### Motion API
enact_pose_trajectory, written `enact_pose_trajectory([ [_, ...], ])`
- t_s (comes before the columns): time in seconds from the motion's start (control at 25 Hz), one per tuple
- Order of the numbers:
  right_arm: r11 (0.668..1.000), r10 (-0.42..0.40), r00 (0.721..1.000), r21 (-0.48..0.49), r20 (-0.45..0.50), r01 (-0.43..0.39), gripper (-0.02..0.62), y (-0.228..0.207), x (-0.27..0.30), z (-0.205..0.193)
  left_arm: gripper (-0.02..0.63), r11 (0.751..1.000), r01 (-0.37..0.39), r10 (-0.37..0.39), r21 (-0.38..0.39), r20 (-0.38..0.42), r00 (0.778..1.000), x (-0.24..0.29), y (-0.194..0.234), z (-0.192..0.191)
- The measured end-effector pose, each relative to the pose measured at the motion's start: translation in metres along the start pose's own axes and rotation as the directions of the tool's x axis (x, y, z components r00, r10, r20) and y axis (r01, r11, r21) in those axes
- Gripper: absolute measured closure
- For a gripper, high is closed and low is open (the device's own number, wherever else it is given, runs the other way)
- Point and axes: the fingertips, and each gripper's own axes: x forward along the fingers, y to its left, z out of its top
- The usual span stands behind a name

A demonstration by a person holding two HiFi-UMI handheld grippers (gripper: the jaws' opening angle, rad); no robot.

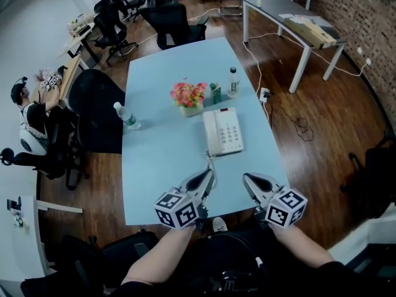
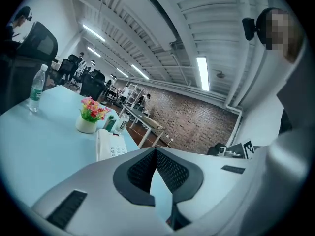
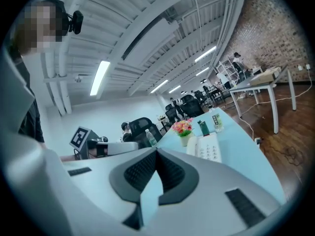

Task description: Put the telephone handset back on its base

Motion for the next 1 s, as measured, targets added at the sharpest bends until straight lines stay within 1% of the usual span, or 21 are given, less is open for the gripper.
enact_pose_trajectory([
  [0.12,1.0,0.003,1.0,-0.025,-0.008,-0.003,0.581,0.014,-0.007,-0.009,0.606,1.0,-0.01,0.01,-0.027,-0.006,1.0,-0.025,-0.011,-0.02],
  [0.24,0.998,0.017,1.0,-0.066,-0.025,-0.019,0.581,0.03,-0.013,-0.008,0.606,0.997,-0.022,0.023,-0.071,0.012,1.0,-0.044,-0.023,-0.034],
  [0.4,0.988,0.073,0.996,-0.136,-0.054,-0.08,0.581,0.051,-0.027,-0.007,0.606,0.996,-0.045,0.05,-0.082,0.052,0.997,-0.059,-0.047,-0.047],
  [0.52,0.978,0.103,0.991,-0.173,-0.085,-0.116,0.581,0.058,-0.05,-0.011,0.606,0.993,-0.072,0.079,-0.092,0.08,0.994,-0.063,-0.067,-0.059],
  [0.68,0.977,0.116,0.988,-0.164,-0.106,-0.132,0.581,0.052,-0.089,-0.023,0.606,0.988,-0.114,0.126,-0.106,0.114,0.986,-0.066,-0.096,-0.08],
  [0.8,0.978,0.124,0.986,-0.154,-0.114,-0.141,0.581,0.049,-0.119,-0.032,0.606,0.985,-0.124,0.138,-0.123,0.112,0.984,-0.065,-0.121,-0.1],
  [1.0,0.978,0.124,0.984,-0.153,-0.129,-0.143,0.583,0.043,-0.164,-0.047,0.606,0.983,-0.135,0.147,-0.125,0.093,0.985,-0.062,-0.164,-0.134],
])
